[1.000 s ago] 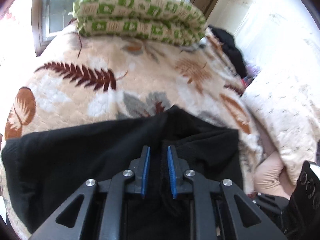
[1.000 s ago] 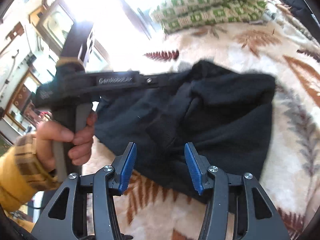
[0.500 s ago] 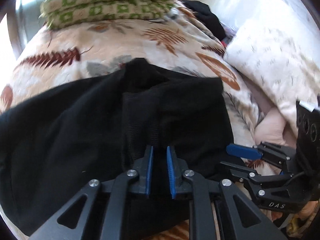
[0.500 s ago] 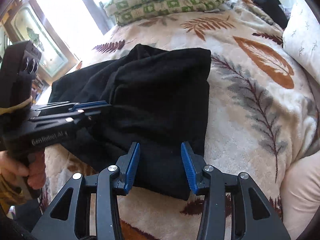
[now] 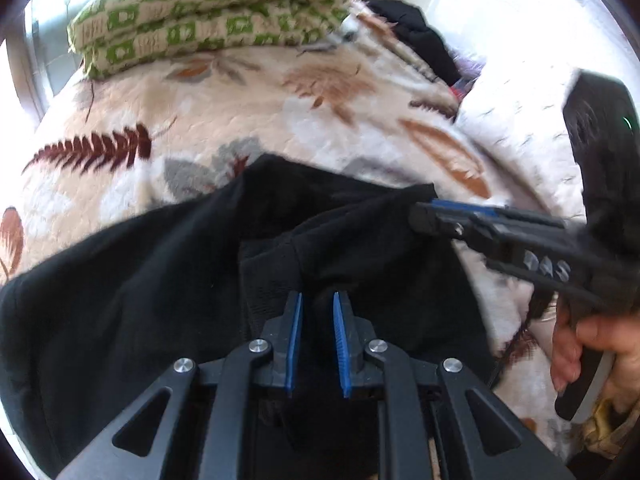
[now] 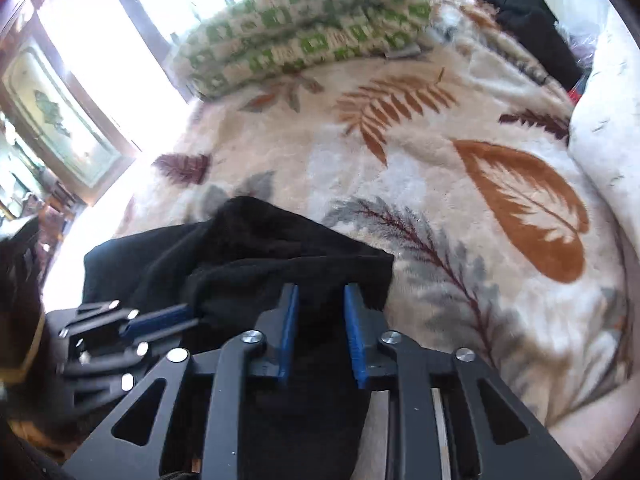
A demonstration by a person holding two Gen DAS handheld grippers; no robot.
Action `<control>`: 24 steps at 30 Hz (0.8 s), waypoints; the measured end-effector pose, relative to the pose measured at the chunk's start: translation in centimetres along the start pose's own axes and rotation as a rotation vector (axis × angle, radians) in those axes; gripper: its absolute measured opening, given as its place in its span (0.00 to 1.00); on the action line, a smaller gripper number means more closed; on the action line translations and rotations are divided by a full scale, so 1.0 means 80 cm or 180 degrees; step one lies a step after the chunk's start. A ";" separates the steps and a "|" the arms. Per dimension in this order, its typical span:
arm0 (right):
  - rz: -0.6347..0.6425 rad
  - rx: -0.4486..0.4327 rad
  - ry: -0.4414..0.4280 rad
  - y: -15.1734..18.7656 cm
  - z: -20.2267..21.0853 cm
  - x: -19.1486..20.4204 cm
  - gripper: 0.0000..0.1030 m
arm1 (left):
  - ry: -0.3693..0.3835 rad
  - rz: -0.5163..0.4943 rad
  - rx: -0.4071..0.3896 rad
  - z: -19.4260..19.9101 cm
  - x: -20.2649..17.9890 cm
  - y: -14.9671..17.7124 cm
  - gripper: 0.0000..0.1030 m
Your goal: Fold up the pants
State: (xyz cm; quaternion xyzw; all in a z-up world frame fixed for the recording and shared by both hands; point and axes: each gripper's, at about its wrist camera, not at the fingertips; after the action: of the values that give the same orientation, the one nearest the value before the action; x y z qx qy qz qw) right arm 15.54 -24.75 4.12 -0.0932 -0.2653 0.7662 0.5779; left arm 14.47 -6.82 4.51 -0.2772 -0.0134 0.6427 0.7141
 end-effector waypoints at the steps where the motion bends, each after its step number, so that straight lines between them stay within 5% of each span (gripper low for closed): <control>1: -0.0024 0.0063 0.0024 -0.002 -0.011 -0.004 0.18 | 0.0040 0.0028 -0.0014 -0.001 0.005 0.001 0.18; 5: -0.0054 0.0084 0.0018 -0.009 -0.030 -0.014 0.14 | 0.0069 -0.0006 -0.0017 0.003 0.009 0.002 0.20; 9: -0.0123 -0.0019 -0.0064 -0.003 0.007 -0.016 0.28 | 0.0154 0.0060 0.0052 0.016 0.006 -0.011 0.20; 17: -0.0429 -0.0168 -0.0331 0.100 0.075 0.001 0.34 | 0.0500 -0.0191 0.0180 -0.002 -0.059 -0.061 0.20; 24: -0.0415 -0.0091 -0.0384 0.122 0.053 0.025 0.33 | 0.0221 -0.0216 0.0413 -0.076 -0.091 -0.079 0.20</control>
State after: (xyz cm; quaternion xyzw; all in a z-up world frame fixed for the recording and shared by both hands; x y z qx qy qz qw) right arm 4.86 -26.00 3.05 -0.0376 -0.3161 0.7272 0.6081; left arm 21.26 -15.95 4.44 -0.2519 0.0436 0.6076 0.7520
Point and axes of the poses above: each gripper's, at about its wrist camera, not at the fingertips, and z roughly against the way its jaws point, x to its left, y to its underside, and after that the axes turned 14 degrees about z, right-handed
